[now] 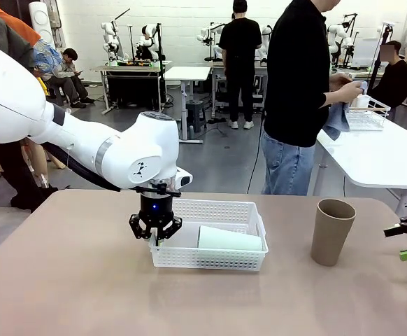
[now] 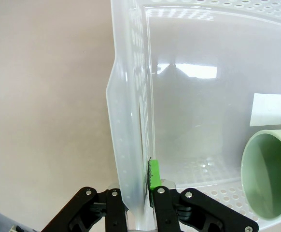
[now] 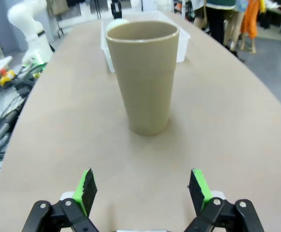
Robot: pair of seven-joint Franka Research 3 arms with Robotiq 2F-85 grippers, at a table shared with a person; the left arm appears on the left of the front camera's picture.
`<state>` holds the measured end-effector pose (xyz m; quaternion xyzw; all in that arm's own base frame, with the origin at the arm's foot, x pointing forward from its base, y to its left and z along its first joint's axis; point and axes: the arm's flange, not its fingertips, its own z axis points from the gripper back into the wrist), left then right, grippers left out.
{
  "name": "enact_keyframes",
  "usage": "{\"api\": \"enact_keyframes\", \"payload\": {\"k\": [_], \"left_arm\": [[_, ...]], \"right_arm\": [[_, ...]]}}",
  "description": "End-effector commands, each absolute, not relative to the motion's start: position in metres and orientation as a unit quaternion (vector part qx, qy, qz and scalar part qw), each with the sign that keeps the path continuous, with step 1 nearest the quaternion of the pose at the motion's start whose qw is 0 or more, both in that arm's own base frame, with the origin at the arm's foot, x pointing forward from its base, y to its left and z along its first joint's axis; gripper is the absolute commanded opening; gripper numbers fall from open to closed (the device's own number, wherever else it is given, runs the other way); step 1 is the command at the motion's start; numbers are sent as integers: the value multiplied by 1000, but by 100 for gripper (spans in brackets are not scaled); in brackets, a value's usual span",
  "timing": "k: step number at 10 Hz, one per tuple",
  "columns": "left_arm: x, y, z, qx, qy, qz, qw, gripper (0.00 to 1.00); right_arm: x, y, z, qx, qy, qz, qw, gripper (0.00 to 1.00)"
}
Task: Clean and organize the cups into the basket.
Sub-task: Pick up the Reusable plastic cup from the right side of the table and stack it inside the Organizing basket in the center of the table.
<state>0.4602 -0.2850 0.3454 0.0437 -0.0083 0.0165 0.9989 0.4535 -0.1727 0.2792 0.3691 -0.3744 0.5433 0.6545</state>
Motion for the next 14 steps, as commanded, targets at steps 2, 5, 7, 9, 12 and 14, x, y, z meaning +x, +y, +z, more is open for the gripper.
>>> {"api": "enact_keyframes", "payload": {"k": [2, 5, 7, 9, 12, 14], "left_arm": [[459, -285, 346, 44, -7, 15, 999, 0], [459, -285, 346, 44, -7, 15, 999, 0], [459, -285, 346, 44, -7, 15, 999, 0], [459, -285, 346, 44, -7, 15, 999, 0], [459, -285, 346, 44, -7, 15, 999, 0], [459, -285, 346, 44, -7, 15, 999, 0]], "right_arm": [[470, -162, 274, 374, -391, 549, 637, 100], [481, -138, 279, 393, -397, 552, 619, 100], [489, -124, 273, 404, -386, 551, 620, 100], [496, -110, 268, 416, -373, 551, 619, 100], [506, -90, 260, 420, -357, 556, 622, 100], [511, -78, 257, 420, -351, 559, 623, 100]]}}
